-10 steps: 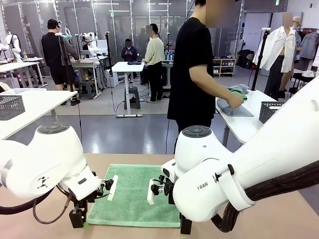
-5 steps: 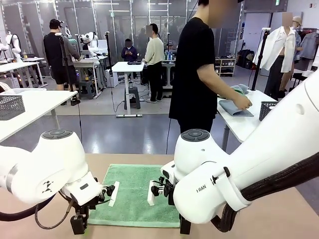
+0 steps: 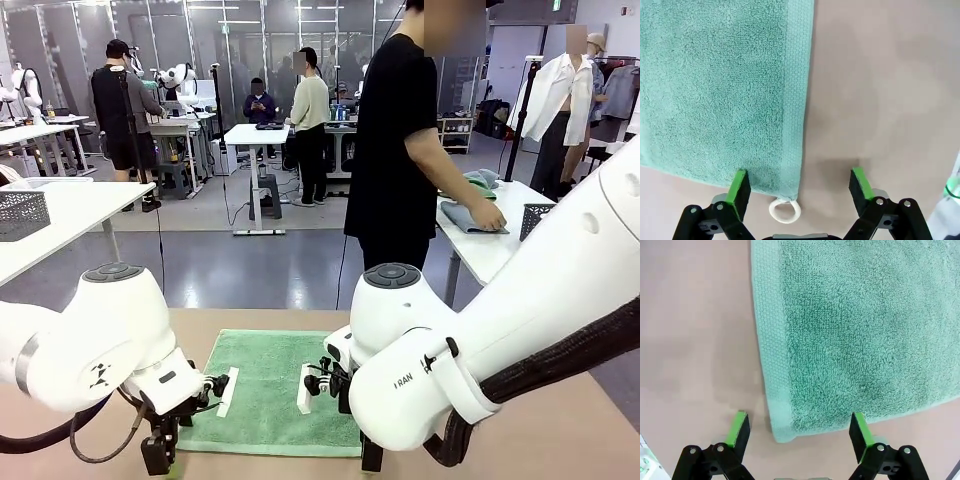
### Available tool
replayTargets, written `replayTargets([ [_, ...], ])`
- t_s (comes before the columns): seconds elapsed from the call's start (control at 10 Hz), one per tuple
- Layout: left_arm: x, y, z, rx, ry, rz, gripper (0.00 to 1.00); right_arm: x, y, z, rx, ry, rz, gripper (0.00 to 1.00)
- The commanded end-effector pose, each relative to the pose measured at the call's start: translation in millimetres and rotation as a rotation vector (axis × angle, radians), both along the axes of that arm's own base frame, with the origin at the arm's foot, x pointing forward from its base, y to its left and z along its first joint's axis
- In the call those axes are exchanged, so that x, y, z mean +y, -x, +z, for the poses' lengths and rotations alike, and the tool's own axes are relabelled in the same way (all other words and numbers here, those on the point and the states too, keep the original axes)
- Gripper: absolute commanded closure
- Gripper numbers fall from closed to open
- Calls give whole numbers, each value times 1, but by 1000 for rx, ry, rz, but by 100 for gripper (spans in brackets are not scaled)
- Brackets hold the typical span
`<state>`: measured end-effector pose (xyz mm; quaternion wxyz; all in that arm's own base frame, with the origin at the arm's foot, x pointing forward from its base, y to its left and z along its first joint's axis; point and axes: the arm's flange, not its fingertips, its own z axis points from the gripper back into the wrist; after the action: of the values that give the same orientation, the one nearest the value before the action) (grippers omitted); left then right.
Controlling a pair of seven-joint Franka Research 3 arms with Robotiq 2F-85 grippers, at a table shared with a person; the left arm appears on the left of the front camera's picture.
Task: Fold the towels and place them in the basket.
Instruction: When a person lays out a Towel with hook on the table, fold it in half twice.
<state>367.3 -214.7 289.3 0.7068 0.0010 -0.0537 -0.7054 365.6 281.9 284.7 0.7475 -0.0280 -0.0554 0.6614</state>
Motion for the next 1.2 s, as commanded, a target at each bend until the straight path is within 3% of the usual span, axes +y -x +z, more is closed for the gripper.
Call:
replayTargets([
  [0.0,7,2,-4,2,30,-18,0,7,-5,-4,-10,2,-17,0],
  [0.1,7,2,-4,5,33,-18,4,7,-6,-3,-3,-1,-16,0],
  [0.2,7,2,-4,6,35,-23,28,8,-6,-4,5,-2,-16,0],
  [0.3,6,1,-3,6,35,-26,52,7,-7,-3,7,3,-17,23],
  [0.4,5,1,-2,7,32,-25,88,7,-6,-2,8,8,-17,48],
  [0.5,5,1,-1,9,32,-22,100,6,-6,0,9,8,-22,82],
  [0.6,5,1,-1,12,32,-20,100,6,-6,-1,13,7,-27,100],
  [0.7,5,1,-1,12,31,-17,100,6,-5,-1,17,9,-27,100],
  [0.8,7,1,-2,16,33,-14,94,6,-5,0,26,5,-28,100],
  [0.9,6,0,-1,20,35,-12,100,4,-6,4,31,3,-35,96],
  [1.1,6,1,1,24,37,-10,100,2,-5,10,35,-3,-41,100],
])
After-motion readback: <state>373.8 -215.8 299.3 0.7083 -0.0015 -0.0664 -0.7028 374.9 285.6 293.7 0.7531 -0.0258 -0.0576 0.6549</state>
